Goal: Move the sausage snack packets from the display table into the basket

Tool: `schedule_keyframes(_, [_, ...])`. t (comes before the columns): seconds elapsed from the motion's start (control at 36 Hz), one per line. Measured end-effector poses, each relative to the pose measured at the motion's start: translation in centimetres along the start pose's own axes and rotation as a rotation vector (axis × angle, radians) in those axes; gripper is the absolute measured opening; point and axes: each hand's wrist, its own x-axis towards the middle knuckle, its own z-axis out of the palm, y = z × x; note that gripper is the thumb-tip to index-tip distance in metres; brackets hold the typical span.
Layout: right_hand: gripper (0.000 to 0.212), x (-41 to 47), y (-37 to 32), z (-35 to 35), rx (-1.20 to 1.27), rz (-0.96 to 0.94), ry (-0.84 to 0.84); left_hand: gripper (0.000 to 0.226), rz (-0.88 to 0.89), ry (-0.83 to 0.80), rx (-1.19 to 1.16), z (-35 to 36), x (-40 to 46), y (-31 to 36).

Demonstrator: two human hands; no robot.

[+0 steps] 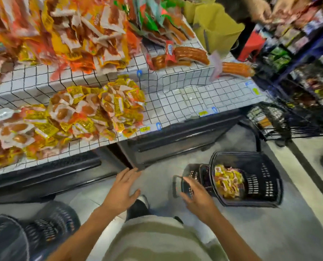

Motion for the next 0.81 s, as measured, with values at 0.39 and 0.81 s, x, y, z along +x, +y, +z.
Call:
schedule_keyframes(0.39, [0.062,-16.1,17.7,-9.4,0.093,0.275,0.295,0.055,0.205,-0.230,0.127,11.1,2.8,18.4])
schedule_keyframes(0.81, [0.060,-21.8,26.9,-10.3,0.266,0.653,0.330,0.056,0.264,-0.502,0.227,16.9,12.0,26.7])
